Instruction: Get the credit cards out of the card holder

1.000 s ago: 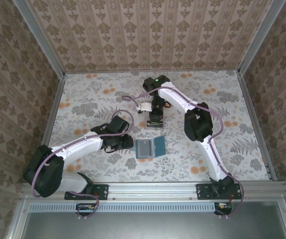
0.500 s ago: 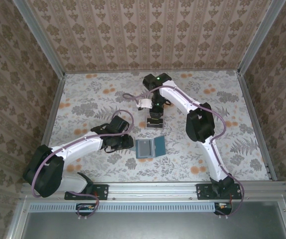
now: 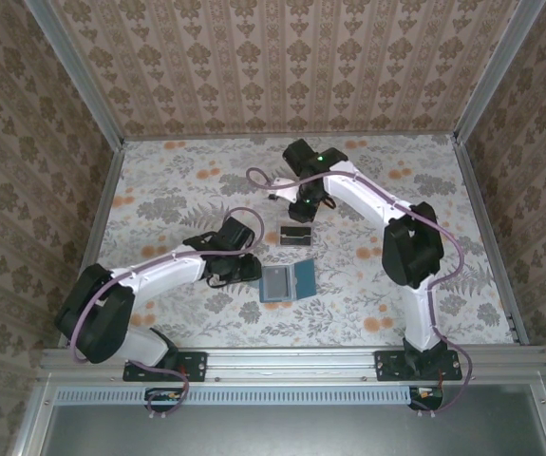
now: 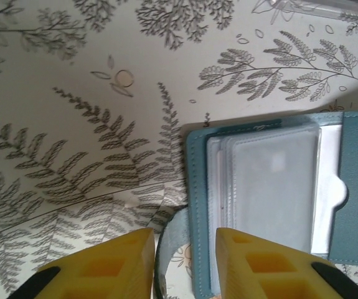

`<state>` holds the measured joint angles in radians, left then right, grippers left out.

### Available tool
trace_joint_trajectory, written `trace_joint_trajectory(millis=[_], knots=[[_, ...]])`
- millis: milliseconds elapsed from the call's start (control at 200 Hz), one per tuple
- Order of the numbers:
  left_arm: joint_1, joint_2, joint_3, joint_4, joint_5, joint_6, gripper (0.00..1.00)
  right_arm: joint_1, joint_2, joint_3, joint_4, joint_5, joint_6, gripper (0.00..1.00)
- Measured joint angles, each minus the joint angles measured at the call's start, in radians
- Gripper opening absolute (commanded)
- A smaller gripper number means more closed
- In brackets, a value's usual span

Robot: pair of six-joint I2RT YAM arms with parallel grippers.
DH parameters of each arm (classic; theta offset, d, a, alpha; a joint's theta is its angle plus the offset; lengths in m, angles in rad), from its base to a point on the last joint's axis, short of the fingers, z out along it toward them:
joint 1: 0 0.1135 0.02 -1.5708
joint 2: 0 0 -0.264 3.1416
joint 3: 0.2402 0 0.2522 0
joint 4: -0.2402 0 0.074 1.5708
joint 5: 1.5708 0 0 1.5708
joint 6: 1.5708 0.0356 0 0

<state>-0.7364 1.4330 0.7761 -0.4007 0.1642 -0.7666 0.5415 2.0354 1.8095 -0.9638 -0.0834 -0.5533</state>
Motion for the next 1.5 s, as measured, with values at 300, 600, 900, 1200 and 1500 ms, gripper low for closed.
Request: trace_joint_trajectory(millis=[300, 600, 900, 1200, 1500], knots=[[-0.030, 0.080, 0.039, 0.029, 0.023, 0.000, 0.27, 0.019, -0.274, -0.383, 0.257, -0.009, 0.496, 0.19], [-0.053, 0.081, 0.080, -0.040, -0.013, 0.000, 0.29, 0.055, -0.439, -0.642, 0.379, -0.081, 0.809, 0.20], [-0.065, -0.077, 0.115, -0.105, -0.060, 0.000, 0.28, 0.072, -0.573, -0.780, 0.465, -0.113, 1.007, 0.21], [-0.099, 0.100, 0.149, -0.053, -0.001, -0.001, 0.22, 0.072, -0.591, -0.874, 0.540, -0.184, 1.189, 0.20], [-0.059, 0.123, 0.108, -0.014, 0.026, -0.001, 0.18, 0.090, -0.563, -0.885, 0.568, -0.219, 1.247, 0.20]])
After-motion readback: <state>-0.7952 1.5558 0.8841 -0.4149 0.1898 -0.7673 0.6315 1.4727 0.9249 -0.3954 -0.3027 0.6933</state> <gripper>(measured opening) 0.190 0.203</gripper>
